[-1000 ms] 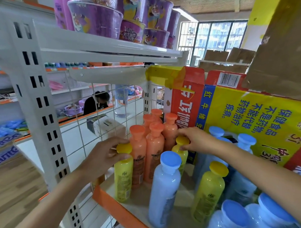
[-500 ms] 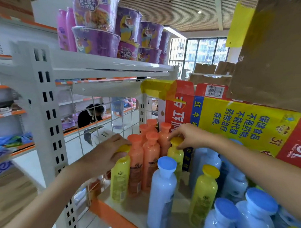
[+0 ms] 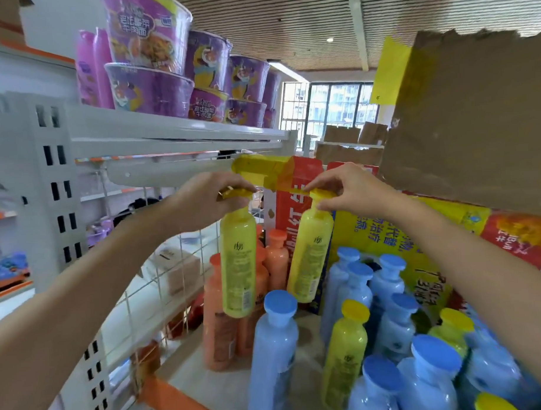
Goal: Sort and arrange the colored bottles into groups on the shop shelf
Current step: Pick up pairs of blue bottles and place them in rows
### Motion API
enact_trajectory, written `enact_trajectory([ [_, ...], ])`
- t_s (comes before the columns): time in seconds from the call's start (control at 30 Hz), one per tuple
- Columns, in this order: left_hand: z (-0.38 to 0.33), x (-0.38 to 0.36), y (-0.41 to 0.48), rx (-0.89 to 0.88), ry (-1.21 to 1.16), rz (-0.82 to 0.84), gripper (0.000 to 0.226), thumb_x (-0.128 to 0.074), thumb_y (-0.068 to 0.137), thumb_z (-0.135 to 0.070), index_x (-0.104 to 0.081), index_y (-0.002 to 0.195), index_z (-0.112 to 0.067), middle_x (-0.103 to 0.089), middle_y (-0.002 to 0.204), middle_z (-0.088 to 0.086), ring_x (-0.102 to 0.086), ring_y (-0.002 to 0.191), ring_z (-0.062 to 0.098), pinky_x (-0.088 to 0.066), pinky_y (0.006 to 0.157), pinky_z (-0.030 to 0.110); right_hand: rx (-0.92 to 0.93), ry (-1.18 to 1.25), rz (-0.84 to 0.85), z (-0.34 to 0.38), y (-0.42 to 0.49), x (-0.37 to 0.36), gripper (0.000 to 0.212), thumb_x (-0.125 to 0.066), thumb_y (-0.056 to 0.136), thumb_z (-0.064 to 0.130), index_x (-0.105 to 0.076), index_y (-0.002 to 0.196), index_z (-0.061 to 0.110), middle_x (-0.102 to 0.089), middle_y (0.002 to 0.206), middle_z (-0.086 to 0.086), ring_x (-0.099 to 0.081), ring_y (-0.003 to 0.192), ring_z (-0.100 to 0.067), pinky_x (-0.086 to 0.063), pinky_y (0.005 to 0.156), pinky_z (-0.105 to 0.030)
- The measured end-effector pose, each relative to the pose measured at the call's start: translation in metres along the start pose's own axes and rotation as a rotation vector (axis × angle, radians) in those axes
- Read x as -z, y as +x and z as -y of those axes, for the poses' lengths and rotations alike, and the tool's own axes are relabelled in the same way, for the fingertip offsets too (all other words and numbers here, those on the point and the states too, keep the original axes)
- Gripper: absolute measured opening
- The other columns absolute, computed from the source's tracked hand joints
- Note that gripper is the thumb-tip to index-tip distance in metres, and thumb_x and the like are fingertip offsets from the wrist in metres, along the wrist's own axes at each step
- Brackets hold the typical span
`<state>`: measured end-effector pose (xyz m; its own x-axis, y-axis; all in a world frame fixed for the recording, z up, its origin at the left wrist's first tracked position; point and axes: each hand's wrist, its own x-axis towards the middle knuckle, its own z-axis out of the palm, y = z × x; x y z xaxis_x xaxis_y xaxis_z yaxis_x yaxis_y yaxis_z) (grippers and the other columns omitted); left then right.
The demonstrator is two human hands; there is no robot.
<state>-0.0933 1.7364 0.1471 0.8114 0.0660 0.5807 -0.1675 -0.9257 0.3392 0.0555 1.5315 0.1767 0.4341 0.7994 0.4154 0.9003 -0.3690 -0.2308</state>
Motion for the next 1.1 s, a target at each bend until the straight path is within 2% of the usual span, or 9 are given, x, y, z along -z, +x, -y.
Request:
enact_trajectory([
  [0.1, -0.011, 0.005, 0.022, -0.047, -0.038, -0.003, 0.023, -0.060, 0.086, -0.013, -0.063, 0.106, -0.021, -0.055, 0.085, -0.018, -0.052, 0.073, 0.001, -0.035, 0.066, 0.017, -0.034, -0.018, -0.092, 0.000, -0.008, 0.017, 0.033, -0.071, 0.078, 0.016, -0.068, 0.110, 0.023, -0.065, 0.111, -0.003, -0.058, 0.098, -0.019, -0.048, 0.088, -0.032],
  [0.17, -0.020, 0.007, 0.038, -0.075, -0.052, -0.019, 0.023, -0.060, 0.086, -0.012, -0.064, 0.106, -0.022, -0.054, 0.085, -0.021, -0.052, 0.075, 0.001, -0.036, 0.068, 0.019, -0.053, -0.004, -0.119, -0.002, -0.013, 0.030, 0.034, -0.070, 0.078, 0.012, -0.067, 0.111, 0.020, -0.065, 0.106, -0.002, -0.057, 0.095, -0.019, -0.047, 0.081, -0.021],
  [0.23, -0.030, 0.006, 0.050, -0.108, -0.070, -0.036, 0.023, -0.059, 0.086, -0.012, -0.062, 0.104, -0.026, -0.057, 0.086, -0.016, -0.056, 0.081, 0.010, -0.043, 0.075, 0.026, -0.072, 0.003, -0.132, -0.003, -0.021, 0.043, 0.034, -0.069, 0.078, 0.007, -0.067, 0.111, 0.018, -0.062, 0.098, 0.003, -0.054, 0.091, -0.013, -0.041, 0.073, -0.015],
  [0.37, -0.048, -0.003, 0.069, -0.155, -0.140, -0.007, 0.021, -0.059, 0.087, -0.016, -0.061, 0.100, -0.032, -0.061, 0.087, -0.008, -0.055, 0.081, 0.016, -0.043, 0.079, 0.031, -0.135, -0.040, -0.206, -0.010, -0.041, 0.067, 0.031, -0.070, 0.078, 0.013, -0.068, 0.108, 0.020, -0.062, 0.098, 0.003, -0.057, 0.094, -0.012, -0.047, 0.086, -0.028],
  [0.47, -0.063, -0.016, 0.082, -0.221, -0.151, 0.037, 0.022, -0.060, 0.086, -0.016, -0.062, 0.103, -0.029, -0.064, 0.093, 0.002, -0.056, 0.082, 0.019, -0.044, 0.077, 0.032, -0.168, -0.066, -0.270, -0.016, -0.059, 0.081, 0.030, -0.070, 0.079, 0.015, -0.068, 0.108, 0.019, -0.063, 0.099, 0.003, -0.057, 0.096, -0.009, -0.045, 0.086, -0.024],
  [0.67, -0.097, -0.044, 0.108, -0.309, -0.178, 0.021, 0.028, -0.060, 0.086, -0.013, -0.061, 0.111, -0.025, -0.060, 0.085, 0.001, -0.046, 0.062, 0.002, -0.036, 0.061, 0.015, -0.260, -0.143, -0.375, -0.034, -0.092, 0.112, 0.030, -0.071, 0.077, 0.013, -0.069, 0.106, 0.017, -0.066, 0.091, 0.000, -0.054, 0.068, 0.011, -0.040, 0.071, -0.010],
  [0.8, -0.123, -0.062, 0.121, -0.385, -0.247, 0.044, 0.027, -0.059, 0.087, -0.012, -0.060, 0.111, -0.025, -0.056, 0.076, -0.013, -0.049, 0.060, -0.002, -0.038, 0.061, 0.013, -0.340, -0.190, -0.396, -0.042, -0.121, 0.129, 0.029, -0.072, 0.076, 0.015, -0.070, 0.104, 0.018, -0.067, 0.091, -0.003, -0.056, 0.076, -0.001, -0.044, 0.079, -0.020],
  [1.0, -0.166, -0.095, 0.138, -0.445, -0.308, 0.073, 0.027, -0.059, 0.087, -0.016, -0.059, 0.112, -0.026, -0.059, 0.076, -0.010, -0.051, 0.057, -0.003, -0.037, 0.053, 0.002, -0.424, -0.286, -0.358, -0.059, -0.166, 0.150, 0.031, -0.072, 0.076, 0.016, -0.069, 0.107, 0.016, -0.066, 0.094, -0.002, -0.058, 0.087, -0.007, -0.045, 0.084, -0.024],
  [1.1, -0.191, -0.109, 0.145, -0.473, -0.315, 0.082, 0.026, -0.059, 0.087, -0.016, -0.063, 0.113, -0.018, -0.063, 0.084, -0.004, -0.053, 0.061, -0.009, -0.037, 0.058, 0.001, -0.460, -0.316, -0.351, -0.070, -0.188, 0.161, 0.032, -0.072, 0.077, 0.015, -0.068, 0.108, 0.014, -0.065, 0.095, -0.001, -0.057, 0.089, -0.007, -0.044, 0.083, -0.023],
])
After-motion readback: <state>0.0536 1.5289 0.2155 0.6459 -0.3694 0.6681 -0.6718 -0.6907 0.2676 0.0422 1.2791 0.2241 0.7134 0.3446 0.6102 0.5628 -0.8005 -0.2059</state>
